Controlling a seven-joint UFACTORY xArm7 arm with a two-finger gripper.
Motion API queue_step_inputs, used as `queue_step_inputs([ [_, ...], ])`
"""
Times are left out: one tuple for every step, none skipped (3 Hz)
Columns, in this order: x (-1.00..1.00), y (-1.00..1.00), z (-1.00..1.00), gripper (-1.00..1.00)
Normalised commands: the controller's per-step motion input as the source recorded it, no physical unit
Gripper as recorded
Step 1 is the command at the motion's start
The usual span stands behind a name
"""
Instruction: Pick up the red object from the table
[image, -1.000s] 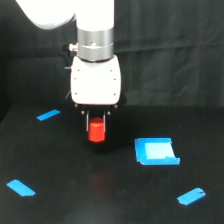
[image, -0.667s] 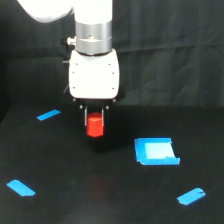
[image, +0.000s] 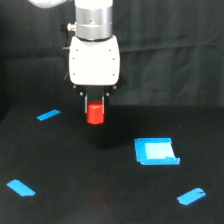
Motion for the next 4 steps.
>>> queue_step_inputs([
  [0.04, -0.05, 0.96, -1.00],
  [-0.04, -0.08, 0.29, -1.00],
  [-0.04, -0.03, 0.26, -1.00],
  [-0.02, 0.05, 0.43, -1.00],
])
